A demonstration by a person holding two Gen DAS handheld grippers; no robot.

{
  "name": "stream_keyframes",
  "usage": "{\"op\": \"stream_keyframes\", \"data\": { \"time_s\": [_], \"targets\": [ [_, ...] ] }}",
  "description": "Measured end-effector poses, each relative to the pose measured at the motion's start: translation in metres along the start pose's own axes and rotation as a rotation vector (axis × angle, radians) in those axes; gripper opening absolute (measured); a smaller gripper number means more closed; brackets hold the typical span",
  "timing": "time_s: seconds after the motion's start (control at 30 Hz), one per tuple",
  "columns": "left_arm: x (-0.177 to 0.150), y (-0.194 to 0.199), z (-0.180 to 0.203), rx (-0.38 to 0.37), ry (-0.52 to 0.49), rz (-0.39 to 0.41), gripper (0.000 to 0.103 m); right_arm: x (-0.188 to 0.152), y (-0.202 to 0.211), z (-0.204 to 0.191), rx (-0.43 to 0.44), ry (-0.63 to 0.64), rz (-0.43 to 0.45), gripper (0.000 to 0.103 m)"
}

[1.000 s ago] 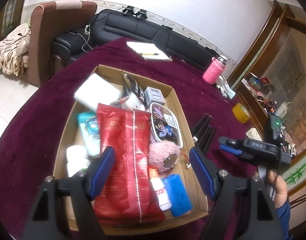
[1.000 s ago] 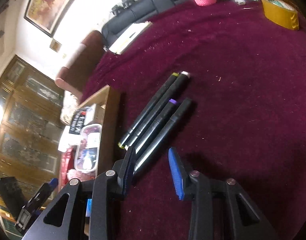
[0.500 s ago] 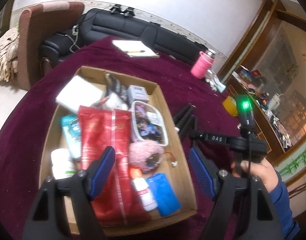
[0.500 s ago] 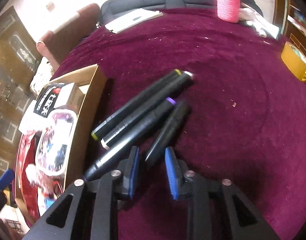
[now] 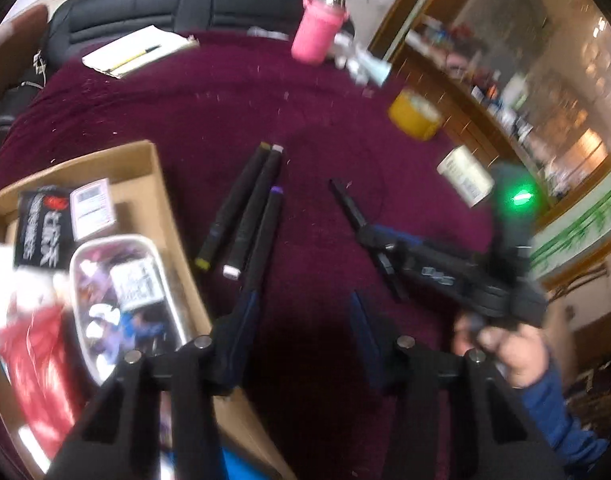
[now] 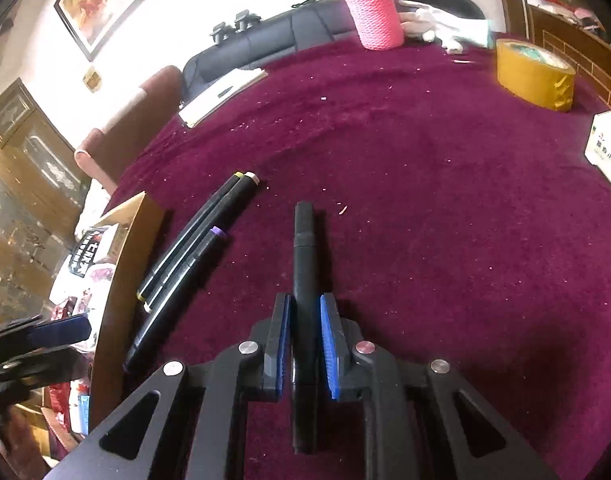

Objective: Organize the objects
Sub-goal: 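Grasp a black marker with the right tool while the left tool grasps a purple-capped marker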

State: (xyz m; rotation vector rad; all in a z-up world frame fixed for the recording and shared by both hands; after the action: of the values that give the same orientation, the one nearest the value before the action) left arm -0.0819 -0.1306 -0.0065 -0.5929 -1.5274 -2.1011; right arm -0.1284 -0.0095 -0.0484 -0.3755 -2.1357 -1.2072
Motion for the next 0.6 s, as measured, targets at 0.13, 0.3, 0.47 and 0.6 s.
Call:
{"op": "stream_keyframes", "data": {
  "time_s": [0.13,0.3,0.47,0.6],
  "targets": [
    [-0.001,-0.023,0.005,0.058,-0.069,-0.060,0.045,0.001,-0.001,0.002,0.023,-0.014,-0.010,0.017],
    [-0.005,-0.042,0.004,0.104,-0.140,-0.111,0.040,0.001,0.001,-0.001,0.033,-0.028,-0.010,0.017],
    [0.001,-0.061,-0.012,0.099,-0.096,-0.142,0.034,0.001,0.001,-0.001,0.033,-0.026,-0.010,0.017],
    [0.001,-0.065,-0.010,0.111,-0.095,-0.122,0.027,0.000,0.001,-0.002,0.031,-0.020,-0.009,0.017]
  ]
}}
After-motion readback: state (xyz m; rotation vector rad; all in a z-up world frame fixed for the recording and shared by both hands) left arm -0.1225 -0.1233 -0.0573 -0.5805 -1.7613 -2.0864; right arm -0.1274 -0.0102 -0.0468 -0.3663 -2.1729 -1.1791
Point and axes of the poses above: each gripper's, at about its wrist camera, not at the fingertips, and y roughly against the way its jaws point, z to its right, x to its top, the point moved 9 cm from there along -y, roughly the way its jaws point, and after that the axes turned 9 degrees about z, right-handed, at the moved point
